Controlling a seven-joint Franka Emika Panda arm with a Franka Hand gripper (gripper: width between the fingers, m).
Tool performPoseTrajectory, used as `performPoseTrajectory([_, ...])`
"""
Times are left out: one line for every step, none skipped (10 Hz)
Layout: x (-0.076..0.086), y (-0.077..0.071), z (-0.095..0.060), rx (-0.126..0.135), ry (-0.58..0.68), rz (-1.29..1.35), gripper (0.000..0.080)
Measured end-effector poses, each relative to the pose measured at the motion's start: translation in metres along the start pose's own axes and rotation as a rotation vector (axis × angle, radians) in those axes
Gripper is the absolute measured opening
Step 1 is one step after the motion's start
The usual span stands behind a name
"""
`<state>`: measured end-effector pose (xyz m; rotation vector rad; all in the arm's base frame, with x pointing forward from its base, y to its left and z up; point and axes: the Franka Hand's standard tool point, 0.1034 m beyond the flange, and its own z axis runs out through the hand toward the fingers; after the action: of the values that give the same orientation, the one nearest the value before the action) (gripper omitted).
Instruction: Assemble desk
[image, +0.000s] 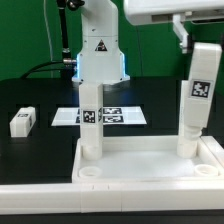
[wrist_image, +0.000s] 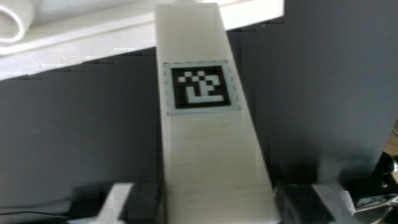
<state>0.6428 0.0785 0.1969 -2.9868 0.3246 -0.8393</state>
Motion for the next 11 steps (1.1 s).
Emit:
performPoseTrajectory([-0.003, 0.002, 0.004, 0.007, 0.026, 0.014, 0.0292])
performPoseTrajectory([-0.011, 0.001, 0.009, 0.009, 0.029, 0.019, 0.0292])
performPoseTrajectory([-0.022, -0.006, 0.014, 0.014, 0.021, 0.024, 0.0292])
performPoseTrajectory([-0.032, -0.014, 0.018, 0.019, 0.01, 0.017, 0.0292])
performPoseTrajectory([-0.038, -0.018, 0.022, 0.02, 0.001, 0.012, 0.0292])
performPoseTrajectory([-0.045, -0.025, 0.026, 0.021, -0.008, 0.003, 0.0292])
performPoseTrajectory([-0.049, -0.03, 0.029, 0.021, -0.012, 0.001, 0.0292])
performPoseTrajectory([-0.049, -0.033, 0.029, 0.023, -0.01, -0.005, 0.0292])
performPoseTrajectory([-0.048, -0.034, 0.03, 0.023, -0.008, -0.006, 0.0292])
performPoseTrajectory([-0.047, -0.035, 0.031, 0.023, -0.007, -0.007, 0.0292])
performPoseTrajectory([-0.045, -0.036, 0.032, 0.023, -0.004, -0.009, 0.0292])
